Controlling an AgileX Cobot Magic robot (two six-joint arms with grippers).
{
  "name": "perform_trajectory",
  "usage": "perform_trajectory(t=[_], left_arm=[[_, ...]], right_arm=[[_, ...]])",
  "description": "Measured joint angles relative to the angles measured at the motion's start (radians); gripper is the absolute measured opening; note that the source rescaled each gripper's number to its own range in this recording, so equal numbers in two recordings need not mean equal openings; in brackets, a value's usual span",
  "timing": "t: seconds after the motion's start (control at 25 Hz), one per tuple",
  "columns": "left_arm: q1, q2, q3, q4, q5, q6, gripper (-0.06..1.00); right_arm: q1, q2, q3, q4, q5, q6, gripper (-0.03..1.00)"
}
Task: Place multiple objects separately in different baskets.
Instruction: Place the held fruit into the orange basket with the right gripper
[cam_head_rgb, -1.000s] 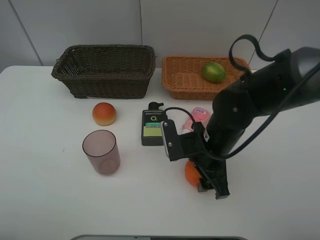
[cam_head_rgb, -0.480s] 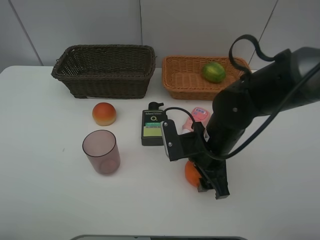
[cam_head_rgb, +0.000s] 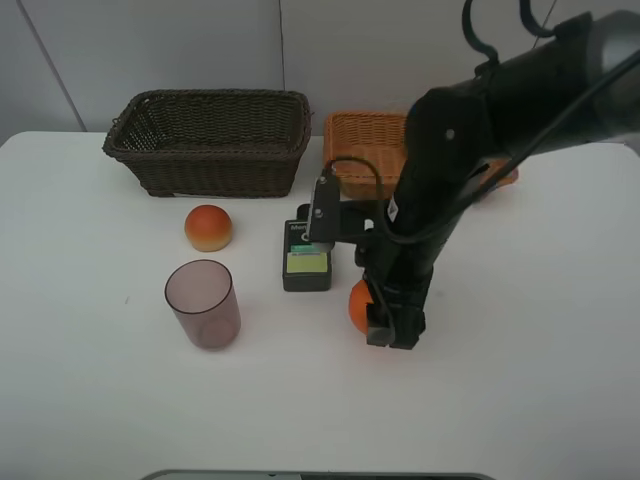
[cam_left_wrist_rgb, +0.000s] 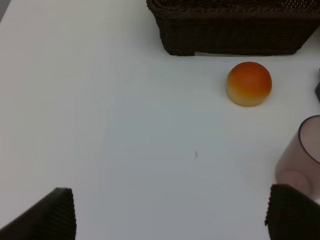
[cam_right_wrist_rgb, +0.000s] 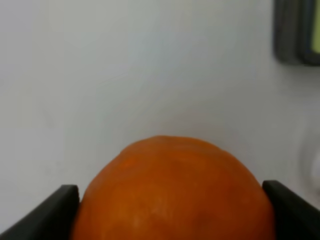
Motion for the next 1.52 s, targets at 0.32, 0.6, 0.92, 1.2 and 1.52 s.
perform_trajectory(t=[0.32, 0.6, 0.92, 1.2, 1.52], left_arm=[[0.0, 0.0, 0.0, 0.0, 0.0, 0.0, 0.92], [0.0, 0.0, 0.0, 0.0, 0.0, 0.0, 0.92], [0.0, 0.0, 0.0, 0.0, 0.0, 0.0, 0.92], [0.0, 0.0, 0.0, 0.0, 0.0, 0.0, 0.92], [0.0, 0.0, 0.0, 0.0, 0.0, 0.0, 0.92]], right_arm=[[-0.12, 0.005, -0.216, -0.097, 0.069, 0.543, 0.69], [-0.233, 0.128, -0.472, -0.132, 0.195, 0.88, 0.69], [-0.279, 0.353, -0.833, -0.172, 0.301, 1.034, 0.69], [-0.288, 0.498, -0.985, -0.228, 0.274, 1.076, 0.69], [-0.297, 0.547, -0.985, -0.249, 0.17, 1.096, 0.69]])
